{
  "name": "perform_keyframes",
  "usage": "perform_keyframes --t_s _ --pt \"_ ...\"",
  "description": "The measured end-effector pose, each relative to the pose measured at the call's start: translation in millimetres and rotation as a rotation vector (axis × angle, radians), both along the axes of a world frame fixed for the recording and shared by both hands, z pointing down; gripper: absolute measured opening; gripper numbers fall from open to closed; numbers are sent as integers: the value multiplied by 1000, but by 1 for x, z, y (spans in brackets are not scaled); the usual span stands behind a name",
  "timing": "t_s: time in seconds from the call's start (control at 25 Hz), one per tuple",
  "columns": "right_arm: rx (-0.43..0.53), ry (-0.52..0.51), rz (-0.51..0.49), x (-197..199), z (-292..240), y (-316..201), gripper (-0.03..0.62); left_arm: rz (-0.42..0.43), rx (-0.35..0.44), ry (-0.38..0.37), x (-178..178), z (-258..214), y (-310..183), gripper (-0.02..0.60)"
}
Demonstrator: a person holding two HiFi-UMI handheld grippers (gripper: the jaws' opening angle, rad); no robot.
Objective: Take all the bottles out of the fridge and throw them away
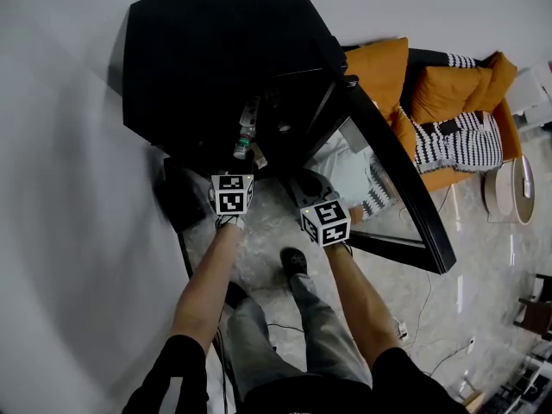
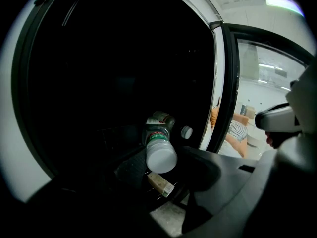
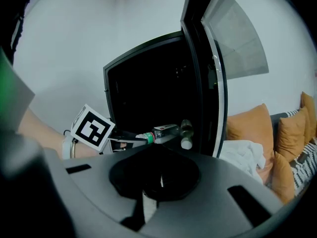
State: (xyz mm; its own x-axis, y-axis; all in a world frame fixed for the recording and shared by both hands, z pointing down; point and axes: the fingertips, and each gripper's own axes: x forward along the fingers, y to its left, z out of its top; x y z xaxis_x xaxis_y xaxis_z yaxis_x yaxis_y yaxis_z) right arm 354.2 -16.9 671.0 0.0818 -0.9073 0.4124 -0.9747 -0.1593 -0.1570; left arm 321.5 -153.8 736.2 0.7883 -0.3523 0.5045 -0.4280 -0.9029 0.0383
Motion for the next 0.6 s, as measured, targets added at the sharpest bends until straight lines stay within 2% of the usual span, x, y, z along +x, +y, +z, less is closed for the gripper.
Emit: perform_keyframes --t_s 0.28,0.6 --pt "19 5 6 -5 -32 5 9 -2 38 51 -14 -56 11 189" --pt "58 -15 -19 -23 -82 9 9 -26 44 86 -49 -122 32 189"
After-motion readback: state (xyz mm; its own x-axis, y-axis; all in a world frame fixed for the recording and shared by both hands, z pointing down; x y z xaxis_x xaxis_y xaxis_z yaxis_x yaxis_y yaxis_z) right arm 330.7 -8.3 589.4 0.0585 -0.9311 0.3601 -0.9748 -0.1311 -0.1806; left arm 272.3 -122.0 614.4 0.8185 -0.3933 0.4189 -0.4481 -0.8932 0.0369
